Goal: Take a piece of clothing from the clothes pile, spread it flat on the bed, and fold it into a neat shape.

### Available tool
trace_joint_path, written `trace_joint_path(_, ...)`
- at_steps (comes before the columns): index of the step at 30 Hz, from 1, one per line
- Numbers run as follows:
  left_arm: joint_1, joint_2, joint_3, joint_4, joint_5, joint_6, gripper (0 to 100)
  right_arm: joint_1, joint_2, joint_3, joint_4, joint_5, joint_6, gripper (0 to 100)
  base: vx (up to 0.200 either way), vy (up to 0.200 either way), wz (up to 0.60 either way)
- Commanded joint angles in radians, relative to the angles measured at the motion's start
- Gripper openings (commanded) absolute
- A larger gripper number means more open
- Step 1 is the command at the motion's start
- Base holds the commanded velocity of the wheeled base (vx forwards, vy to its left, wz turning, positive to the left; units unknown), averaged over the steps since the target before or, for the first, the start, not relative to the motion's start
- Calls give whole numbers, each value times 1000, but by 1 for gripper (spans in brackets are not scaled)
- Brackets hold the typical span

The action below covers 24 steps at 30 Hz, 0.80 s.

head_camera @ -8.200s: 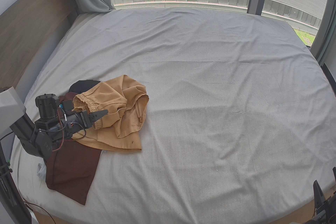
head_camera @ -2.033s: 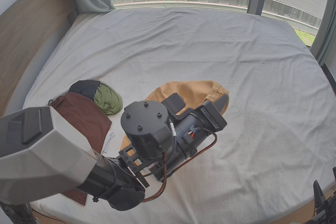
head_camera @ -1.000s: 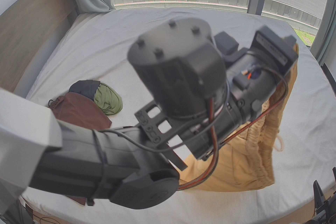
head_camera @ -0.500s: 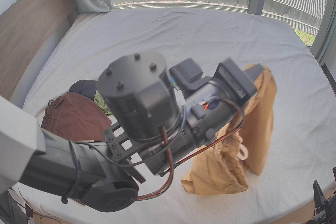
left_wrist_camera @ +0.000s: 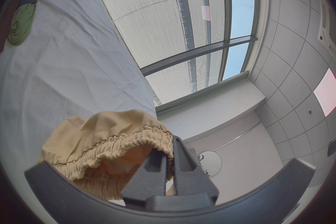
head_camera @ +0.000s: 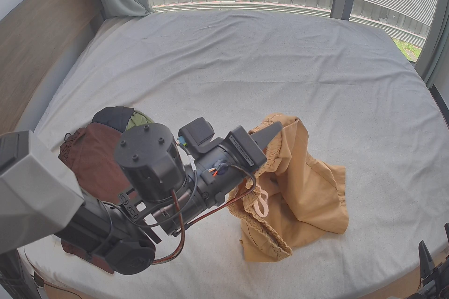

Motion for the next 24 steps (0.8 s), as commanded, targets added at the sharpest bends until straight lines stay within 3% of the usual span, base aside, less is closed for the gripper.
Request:
trace_joint_path(1, 18, 10, 38, -23, -3, 11, 0, 0, -7, 16, 0, 0, 0, 100, 0, 0, 0)
trace_joint_path(9, 64, 0, 108, -52, -78, 23, 0, 0, -7, 16, 0, 0, 0, 100, 0, 0, 0)
trace_joint_path(11, 101, -7, 159, -57, -166, 52, 0, 0, -7, 16, 0, 0, 0, 100, 0, 0, 0)
trace_joint_path(14, 144, 4, 191, -89, -218, 100, 0, 0, -7, 16, -2, 2, 0, 100, 0, 0, 0)
trace_joint_path(20, 215, 34, 196, -150, -236, 153, 0, 0, -7, 16, -2, 2, -2, 100, 0, 0, 0)
trace_joint_path(24, 264, 30, 219, -159, -290, 173, 0, 0, -7, 16, -2, 0, -2, 100, 0, 0, 0)
